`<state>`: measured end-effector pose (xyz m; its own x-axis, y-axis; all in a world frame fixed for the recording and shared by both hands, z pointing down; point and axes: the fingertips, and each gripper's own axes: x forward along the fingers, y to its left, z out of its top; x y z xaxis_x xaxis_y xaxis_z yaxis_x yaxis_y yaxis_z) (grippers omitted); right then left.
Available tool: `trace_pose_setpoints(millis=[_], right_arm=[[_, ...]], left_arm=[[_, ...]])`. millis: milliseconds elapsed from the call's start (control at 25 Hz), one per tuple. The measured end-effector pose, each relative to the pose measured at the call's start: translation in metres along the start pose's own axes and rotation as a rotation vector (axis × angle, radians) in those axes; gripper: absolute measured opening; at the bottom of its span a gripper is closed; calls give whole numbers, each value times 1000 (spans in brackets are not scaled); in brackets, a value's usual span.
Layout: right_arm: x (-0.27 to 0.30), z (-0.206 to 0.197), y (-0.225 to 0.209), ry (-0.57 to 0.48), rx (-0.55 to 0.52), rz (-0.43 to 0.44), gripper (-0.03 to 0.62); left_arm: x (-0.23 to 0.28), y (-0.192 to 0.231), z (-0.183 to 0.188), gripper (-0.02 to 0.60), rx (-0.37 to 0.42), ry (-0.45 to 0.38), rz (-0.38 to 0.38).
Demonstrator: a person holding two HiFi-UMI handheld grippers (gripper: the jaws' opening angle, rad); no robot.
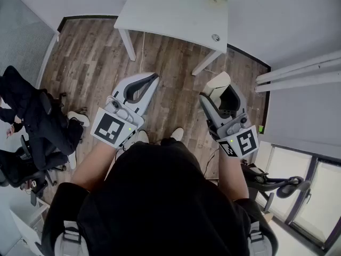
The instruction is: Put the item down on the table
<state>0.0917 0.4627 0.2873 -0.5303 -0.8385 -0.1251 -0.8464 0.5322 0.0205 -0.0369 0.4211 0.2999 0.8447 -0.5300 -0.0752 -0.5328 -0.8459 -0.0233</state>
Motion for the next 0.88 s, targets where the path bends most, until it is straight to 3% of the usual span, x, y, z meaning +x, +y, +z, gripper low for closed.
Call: trace_pose_setpoints(millis=[880], right_arm=[[-51,0,-99,-29,28,82,296]], left_arm=[[100,-55,-6,-6,30,15,87]])
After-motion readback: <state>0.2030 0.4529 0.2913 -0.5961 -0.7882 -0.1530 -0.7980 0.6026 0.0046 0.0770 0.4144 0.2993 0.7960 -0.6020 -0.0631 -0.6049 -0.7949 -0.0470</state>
